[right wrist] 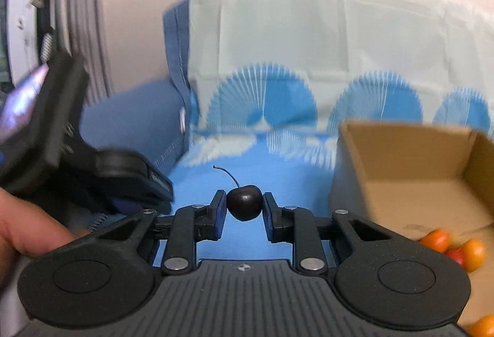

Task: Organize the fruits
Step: 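Lift both held fruits and carry them over the cardboard box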

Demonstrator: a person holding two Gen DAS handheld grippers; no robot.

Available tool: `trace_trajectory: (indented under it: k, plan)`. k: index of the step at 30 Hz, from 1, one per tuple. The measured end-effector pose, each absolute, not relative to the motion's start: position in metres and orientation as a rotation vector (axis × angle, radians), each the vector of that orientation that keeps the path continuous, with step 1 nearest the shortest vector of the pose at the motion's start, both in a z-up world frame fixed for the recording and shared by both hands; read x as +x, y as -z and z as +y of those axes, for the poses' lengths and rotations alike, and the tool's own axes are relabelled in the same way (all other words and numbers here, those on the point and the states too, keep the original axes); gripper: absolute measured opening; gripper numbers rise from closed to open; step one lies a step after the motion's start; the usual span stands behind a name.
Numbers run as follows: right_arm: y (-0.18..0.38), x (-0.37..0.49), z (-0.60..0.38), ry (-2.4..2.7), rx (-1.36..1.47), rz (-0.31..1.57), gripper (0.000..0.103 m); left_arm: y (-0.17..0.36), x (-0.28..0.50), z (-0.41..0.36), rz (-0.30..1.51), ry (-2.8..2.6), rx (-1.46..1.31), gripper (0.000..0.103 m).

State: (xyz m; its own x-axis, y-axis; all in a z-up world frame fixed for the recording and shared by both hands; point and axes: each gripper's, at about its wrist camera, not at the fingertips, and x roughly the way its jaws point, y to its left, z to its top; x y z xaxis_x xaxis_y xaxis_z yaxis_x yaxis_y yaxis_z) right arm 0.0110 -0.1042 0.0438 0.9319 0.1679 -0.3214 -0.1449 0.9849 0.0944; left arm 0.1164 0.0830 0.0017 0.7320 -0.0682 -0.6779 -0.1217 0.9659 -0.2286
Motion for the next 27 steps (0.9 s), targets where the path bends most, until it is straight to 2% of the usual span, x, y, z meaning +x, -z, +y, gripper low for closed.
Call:
trace_trajectory:
  k: [9,19,27]
  plan:
    - [-0.076,-0.054,-0.162,-0.097,0.032,0.249,0.026,-0.036,0.046,0.032,0.593,0.156,-0.189,0.032]
    - [-0.110,-0.083,-0.254,-0.075,-0.008,0.208,0.026,-0.037,0.008,-0.021,0.516,0.271,-0.044,0.032]
    - [-0.094,-0.092,-0.306,0.062,0.047,0.228,0.026,-0.031,0.010,-0.042,0.486,0.327,-0.017,0.032]
